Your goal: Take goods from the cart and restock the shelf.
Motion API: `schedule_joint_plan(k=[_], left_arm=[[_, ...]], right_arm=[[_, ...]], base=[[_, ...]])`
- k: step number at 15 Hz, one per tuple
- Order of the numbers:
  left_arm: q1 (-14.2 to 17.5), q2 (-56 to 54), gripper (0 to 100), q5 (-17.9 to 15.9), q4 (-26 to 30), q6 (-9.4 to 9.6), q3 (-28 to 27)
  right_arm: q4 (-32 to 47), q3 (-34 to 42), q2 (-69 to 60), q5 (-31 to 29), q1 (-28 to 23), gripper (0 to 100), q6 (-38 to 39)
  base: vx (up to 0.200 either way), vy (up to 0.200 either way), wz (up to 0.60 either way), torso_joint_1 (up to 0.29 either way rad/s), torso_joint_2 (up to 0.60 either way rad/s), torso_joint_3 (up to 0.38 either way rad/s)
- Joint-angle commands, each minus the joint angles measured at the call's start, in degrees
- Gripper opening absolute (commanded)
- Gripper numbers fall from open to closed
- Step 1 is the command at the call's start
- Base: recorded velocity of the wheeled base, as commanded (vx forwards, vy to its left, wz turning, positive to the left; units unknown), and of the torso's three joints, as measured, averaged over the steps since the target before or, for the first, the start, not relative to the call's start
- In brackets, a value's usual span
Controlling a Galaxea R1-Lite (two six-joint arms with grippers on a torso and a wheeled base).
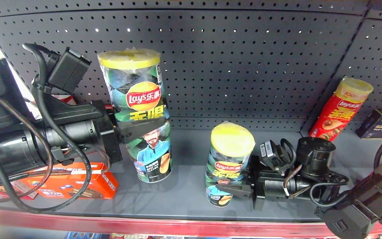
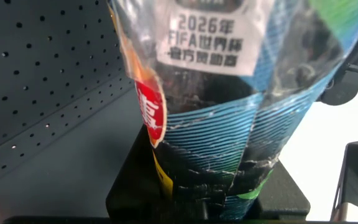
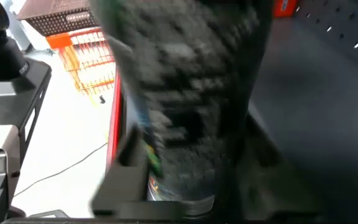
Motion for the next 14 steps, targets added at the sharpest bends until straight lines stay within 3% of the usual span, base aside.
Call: schedule_joint_plan(k=[1,7,14], left_arm=[[0.03,-0.03,0,0.0,-0.08,0.0,0.05],[0.03,-0.12,0,0.0,-0.08,0.0,0.58],[0.12,-1.35,0,0.0,-0.08,0.0,1.28]], right_arm=[[0.07,0.04,0.77,-0.06,-0.06,100,-0.06],[0.33,2.86,-3.71,0.03,-3.4,100,-0.23],[1.21,15.34,-21.2,-0.06,-9.38,100,0.21]], base=[[0.0,0.0,0.0,0.0,0.0,0.0],[0.0,0.0,0.0,0.0,0.0,0.0],[0.0,0.0,0.0,0.0,0.0,0.0]])
